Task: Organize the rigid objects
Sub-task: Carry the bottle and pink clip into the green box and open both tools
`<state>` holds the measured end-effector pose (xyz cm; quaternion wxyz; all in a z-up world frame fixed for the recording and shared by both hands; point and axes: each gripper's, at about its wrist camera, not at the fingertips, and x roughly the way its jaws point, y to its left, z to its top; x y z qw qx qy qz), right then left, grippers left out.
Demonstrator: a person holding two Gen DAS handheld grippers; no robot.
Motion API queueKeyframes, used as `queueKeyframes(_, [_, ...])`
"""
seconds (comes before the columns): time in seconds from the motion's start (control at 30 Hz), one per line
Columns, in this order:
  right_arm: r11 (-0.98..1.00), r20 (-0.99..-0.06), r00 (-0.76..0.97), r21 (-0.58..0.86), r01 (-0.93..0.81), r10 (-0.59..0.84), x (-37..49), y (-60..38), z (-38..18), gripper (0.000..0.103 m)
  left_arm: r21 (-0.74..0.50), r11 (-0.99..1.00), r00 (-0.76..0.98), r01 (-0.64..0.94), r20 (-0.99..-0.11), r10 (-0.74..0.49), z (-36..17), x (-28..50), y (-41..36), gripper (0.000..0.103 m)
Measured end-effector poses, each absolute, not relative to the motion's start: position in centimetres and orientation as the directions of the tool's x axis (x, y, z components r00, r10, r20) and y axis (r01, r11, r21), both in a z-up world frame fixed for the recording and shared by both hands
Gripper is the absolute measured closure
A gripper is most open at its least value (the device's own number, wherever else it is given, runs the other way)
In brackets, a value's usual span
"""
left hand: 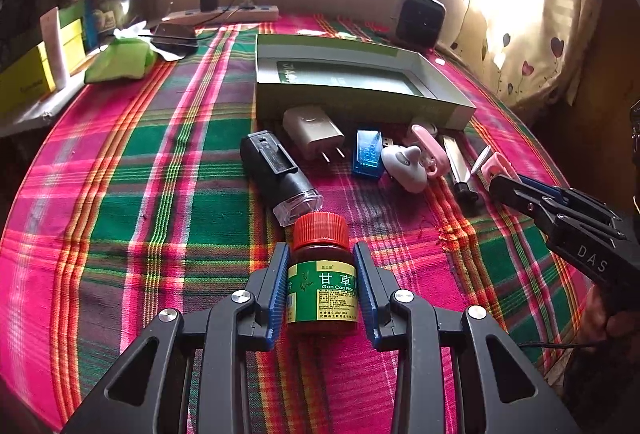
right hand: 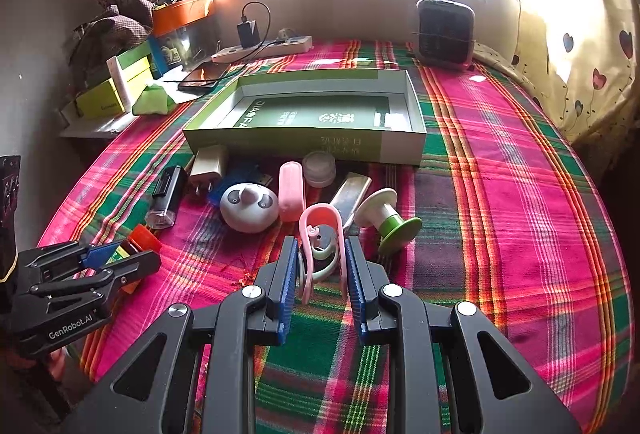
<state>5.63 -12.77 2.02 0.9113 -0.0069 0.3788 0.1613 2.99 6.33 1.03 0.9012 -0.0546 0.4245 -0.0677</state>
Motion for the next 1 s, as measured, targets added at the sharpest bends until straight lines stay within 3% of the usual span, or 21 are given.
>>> queueKeyframes(0.4, [0.945,-0.681,0.67,0.106,-0.31,0.296,7.2,-12.4,3.4,0.078,-0.18,0.979,0.679,0.092,-0.708,-0.194,4.3,5.6,7.0,0.072])
queueKeyframes(1.0, [0.947,-0.686,0.67,0.089,-0.31,0.284,15.1,-11.1,6.2,0.078,-0.201,0.968,0.687,0.149,-0.683,-0.248,7.3,15.8,7.7,0.072])
